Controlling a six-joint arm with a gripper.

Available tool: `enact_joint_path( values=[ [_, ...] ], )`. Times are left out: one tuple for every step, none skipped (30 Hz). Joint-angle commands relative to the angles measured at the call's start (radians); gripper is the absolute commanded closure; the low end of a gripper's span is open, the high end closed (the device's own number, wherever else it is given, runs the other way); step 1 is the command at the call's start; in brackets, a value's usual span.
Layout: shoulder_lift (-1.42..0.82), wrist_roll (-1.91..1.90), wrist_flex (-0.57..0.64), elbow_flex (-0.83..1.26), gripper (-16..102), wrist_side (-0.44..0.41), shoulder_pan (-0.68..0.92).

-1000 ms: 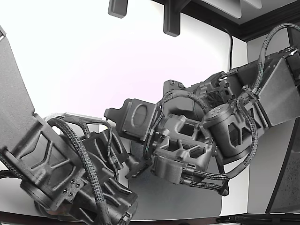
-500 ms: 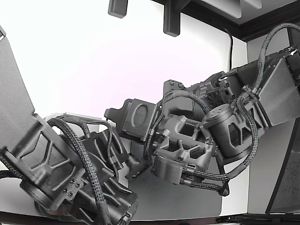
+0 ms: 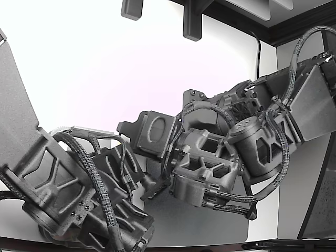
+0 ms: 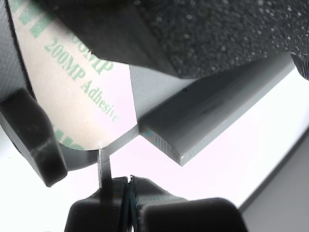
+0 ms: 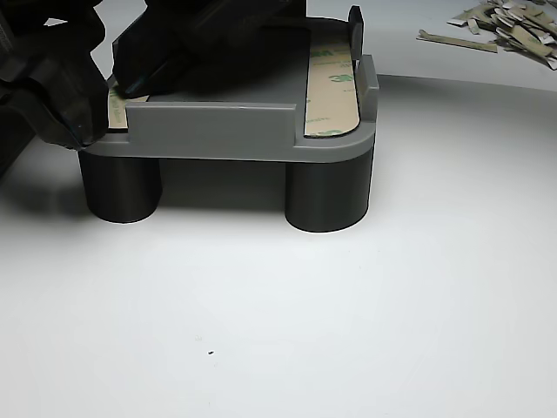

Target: Peel off protective film from adhesive tape.

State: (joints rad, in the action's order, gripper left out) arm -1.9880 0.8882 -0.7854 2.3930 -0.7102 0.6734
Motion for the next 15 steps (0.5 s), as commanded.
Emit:
enact_joint_path(
  values=[
    [-0.020, -0.003, 0.005, -0.034, 97, 0.003, -0.005],
    [-0.020, -0.005, 0.005, -0.034, 97, 0.005, -0.005],
    [-0.021, -0.005, 0.005, -0.034, 97, 0.005, -0.005],
    [-0.021, -0.006, 0.006, -0.034, 97, 0.006, -0.005],
    [-0.023, -0.008, 0.006, -0.034, 97, 0.006, -0.005],
    [-0.023, -0.008, 0.006, -0.034, 97, 0.006, -0.005],
    [-0.023, -0.009, 0.006, -0.034, 97, 0.008, -0.005],
    [-0.025, -0.009, 0.006, -0.034, 97, 0.008, -0.005],
    [-0.025, -0.011, 0.008, -0.032, 97, 0.009, -0.005],
    [-0.025, -0.011, 0.008, -0.032, 97, 0.009, -0.003],
    [-0.025, -0.011, 0.008, -0.032, 97, 0.009, -0.003],
    [-0.026, -0.011, 0.008, -0.032, 97, 0.011, -0.003],
    [-0.028, -0.011, 0.008, -0.031, 97, 0.011, -0.003],
    [-0.029, -0.012, 0.008, -0.029, 97, 0.011, -0.003],
    [-0.029, -0.012, 0.008, -0.029, 97, 0.012, -0.003]
  ],
)
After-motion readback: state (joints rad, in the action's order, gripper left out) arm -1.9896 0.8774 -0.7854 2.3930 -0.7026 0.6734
